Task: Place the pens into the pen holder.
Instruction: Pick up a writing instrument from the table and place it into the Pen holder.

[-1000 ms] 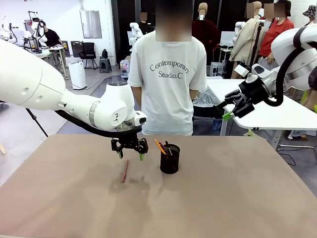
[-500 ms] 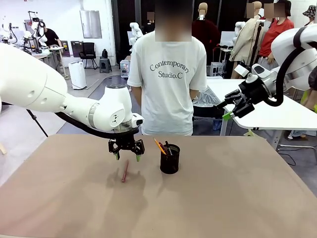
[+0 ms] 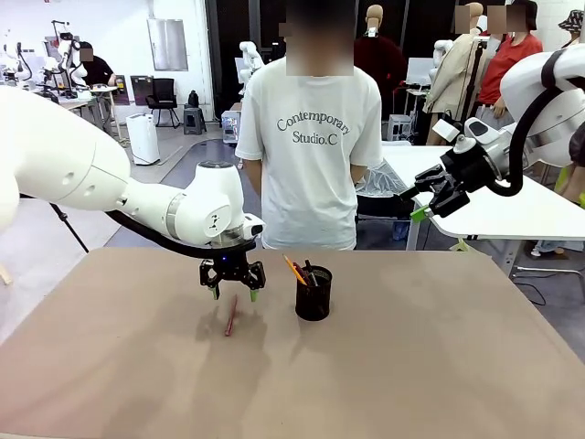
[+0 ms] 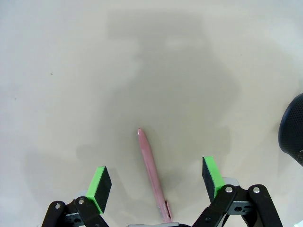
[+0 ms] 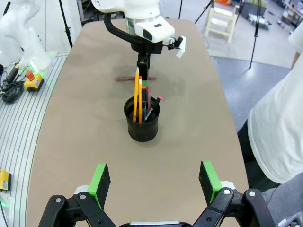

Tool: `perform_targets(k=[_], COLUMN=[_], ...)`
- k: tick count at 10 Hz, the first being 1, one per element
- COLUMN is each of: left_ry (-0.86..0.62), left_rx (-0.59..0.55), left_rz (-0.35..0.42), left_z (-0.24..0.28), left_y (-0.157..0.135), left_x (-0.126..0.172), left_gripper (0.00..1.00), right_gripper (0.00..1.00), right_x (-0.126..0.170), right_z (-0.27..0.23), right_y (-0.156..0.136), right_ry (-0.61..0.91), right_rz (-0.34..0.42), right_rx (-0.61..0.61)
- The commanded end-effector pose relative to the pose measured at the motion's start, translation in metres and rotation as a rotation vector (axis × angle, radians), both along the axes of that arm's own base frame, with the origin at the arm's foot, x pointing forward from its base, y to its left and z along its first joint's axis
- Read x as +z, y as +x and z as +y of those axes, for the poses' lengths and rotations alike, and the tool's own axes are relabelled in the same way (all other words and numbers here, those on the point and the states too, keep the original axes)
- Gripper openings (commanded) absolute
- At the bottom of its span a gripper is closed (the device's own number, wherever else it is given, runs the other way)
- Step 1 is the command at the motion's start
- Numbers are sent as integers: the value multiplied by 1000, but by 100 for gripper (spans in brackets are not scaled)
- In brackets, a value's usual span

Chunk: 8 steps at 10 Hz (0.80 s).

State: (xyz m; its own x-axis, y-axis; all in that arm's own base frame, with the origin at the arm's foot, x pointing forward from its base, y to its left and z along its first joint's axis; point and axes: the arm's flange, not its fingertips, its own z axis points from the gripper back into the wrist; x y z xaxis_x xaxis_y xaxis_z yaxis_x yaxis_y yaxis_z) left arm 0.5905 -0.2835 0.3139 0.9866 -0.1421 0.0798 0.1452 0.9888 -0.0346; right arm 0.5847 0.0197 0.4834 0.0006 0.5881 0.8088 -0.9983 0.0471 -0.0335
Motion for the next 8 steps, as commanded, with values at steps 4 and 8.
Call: perform_targets(k=[4, 8], left_ry=[19, 38], left_rx=[32, 38], left_rz=[12, 15], left_z=[1, 0], left_y=[4, 3], left_x=[-2, -2], left_gripper=[67, 0], right_gripper=[100, 100], right_x=[2, 2], right_z=[0, 0], right_y=[-1, -1], right_ry=[1, 1], right_rz=[-4, -4], right_rx=[2, 2])
